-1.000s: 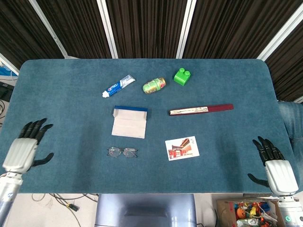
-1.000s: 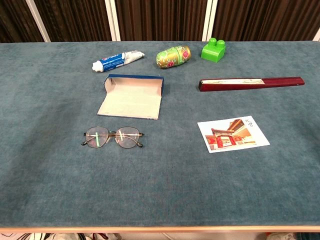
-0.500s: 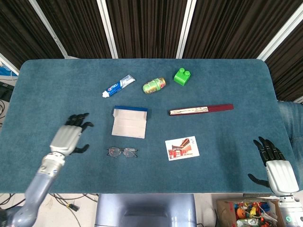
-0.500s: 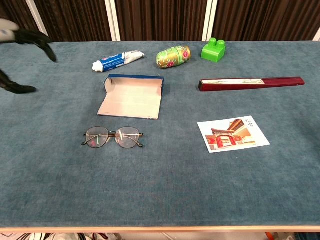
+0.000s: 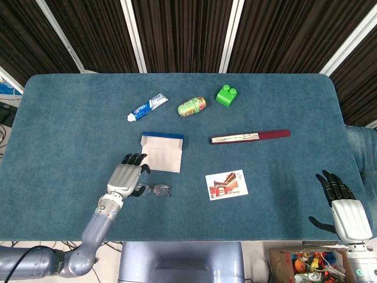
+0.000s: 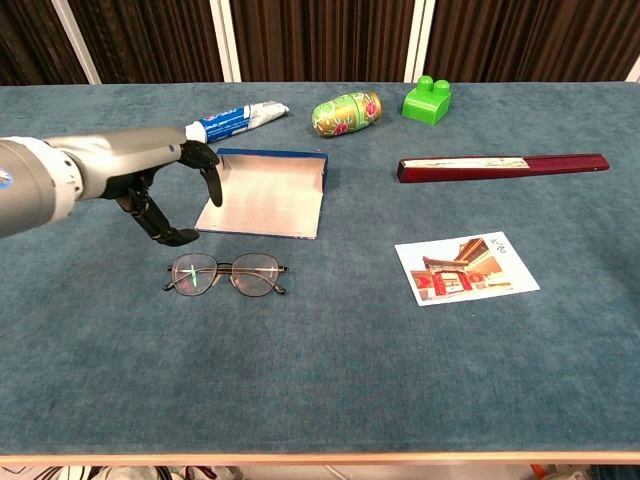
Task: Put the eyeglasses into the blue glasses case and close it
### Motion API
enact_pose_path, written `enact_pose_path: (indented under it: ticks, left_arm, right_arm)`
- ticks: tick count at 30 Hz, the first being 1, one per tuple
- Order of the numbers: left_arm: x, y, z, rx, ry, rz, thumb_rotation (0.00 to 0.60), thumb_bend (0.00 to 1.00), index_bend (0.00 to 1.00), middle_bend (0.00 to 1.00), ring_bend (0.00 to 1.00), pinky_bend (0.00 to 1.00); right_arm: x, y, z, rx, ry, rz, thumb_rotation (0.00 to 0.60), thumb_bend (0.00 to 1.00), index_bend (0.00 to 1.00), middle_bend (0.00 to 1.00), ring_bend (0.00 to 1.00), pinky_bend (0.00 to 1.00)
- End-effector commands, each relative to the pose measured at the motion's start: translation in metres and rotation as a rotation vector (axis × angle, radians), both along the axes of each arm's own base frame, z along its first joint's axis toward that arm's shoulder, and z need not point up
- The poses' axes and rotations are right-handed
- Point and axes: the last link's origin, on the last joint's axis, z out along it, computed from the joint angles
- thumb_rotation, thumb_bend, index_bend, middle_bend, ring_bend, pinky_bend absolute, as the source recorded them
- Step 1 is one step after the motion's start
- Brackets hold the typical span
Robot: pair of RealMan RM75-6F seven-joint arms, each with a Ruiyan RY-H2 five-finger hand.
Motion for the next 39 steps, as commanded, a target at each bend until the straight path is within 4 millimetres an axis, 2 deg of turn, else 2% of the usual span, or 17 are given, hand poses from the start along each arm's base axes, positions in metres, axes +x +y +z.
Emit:
enact_pose_path:
  ticks: [1, 9, 19, 39]
  left_arm:
    - [0.000, 0.000, -0.005, -0.003, 0.011, 0.004, 0.600, 0.35, 0.36, 0.07, 0.00, 0.00]
    - [-0.003, -0.001, -0.021, -0.017, 0.029, 0.019, 0.600, 0.35, 0.42, 0.08, 0.00, 0.00]
    - [-0.004, 0.002, -0.039, -0.022, 0.030, 0.032, 0.600, 0.35, 0.45, 0.10, 0.00, 0.00]
    - [-0.003, 0.003, -0.050, -0.017, 0.056, 0.019, 0.600, 0.36, 0.52, 0.12, 0.00, 0.00]
  right_arm:
    - [0.000, 0.000, 0.000, 0.001, -0.002, -0.001, 0.600, 0.05, 0.02, 0.00, 0.03, 0.18]
    - [0.000, 0.000, 0.001, 0.004, -0.006, -0.003, 0.600, 0.05, 0.02, 0.00, 0.03, 0.18]
    - [-0.001, -0.001, 0.001, 0.007, -0.011, -0.007, 0.600, 0.06, 0.02, 0.00, 0.03, 0.18]
    - [-0.001, -0.001, 0.001, 0.009, -0.016, -0.010, 0.600, 0.06, 0.02, 0.00, 0.03, 0.18]
